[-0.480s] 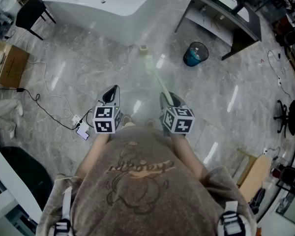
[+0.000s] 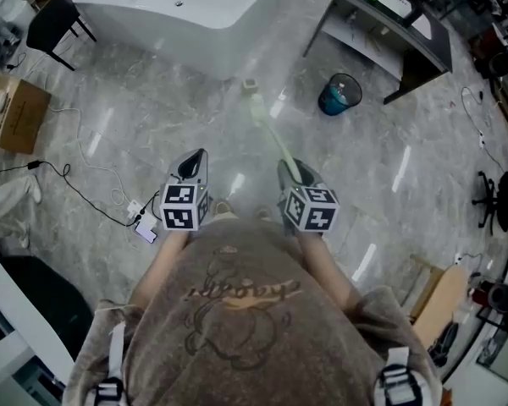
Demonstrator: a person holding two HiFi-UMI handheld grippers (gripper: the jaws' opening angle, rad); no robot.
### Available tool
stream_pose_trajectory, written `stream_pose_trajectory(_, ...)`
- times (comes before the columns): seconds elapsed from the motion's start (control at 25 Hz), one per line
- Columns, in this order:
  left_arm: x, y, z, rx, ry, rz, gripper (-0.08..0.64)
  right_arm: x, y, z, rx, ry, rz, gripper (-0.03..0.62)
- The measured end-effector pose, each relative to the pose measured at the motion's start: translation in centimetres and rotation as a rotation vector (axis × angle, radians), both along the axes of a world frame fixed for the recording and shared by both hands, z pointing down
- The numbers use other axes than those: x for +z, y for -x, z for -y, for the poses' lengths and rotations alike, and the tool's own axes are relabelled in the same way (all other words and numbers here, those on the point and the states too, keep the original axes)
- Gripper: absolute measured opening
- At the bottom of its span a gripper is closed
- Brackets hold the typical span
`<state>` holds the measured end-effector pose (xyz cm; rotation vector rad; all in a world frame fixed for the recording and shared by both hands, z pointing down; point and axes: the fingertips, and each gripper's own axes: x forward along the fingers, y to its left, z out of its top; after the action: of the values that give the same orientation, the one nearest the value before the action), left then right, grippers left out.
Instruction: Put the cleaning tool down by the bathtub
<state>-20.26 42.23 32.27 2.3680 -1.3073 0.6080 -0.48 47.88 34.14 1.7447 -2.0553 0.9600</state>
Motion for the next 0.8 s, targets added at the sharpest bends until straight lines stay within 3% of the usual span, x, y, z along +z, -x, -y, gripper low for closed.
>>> stream_pose_trajectory(0.48, 1.6, 3.1, 4.3, 0.043, -0.002, 0.004, 0.006, 1.2, 1.2, 2.3, 0.056, 0.005, 0.01, 0.114)
stream_pose_trajectory(0.8, 2.6, 0.7, 10.8, 0.081, -0.012, 0.004, 0.006, 2.2, -0.4, 8.3, 0.077, 0.005, 0.012, 0.114)
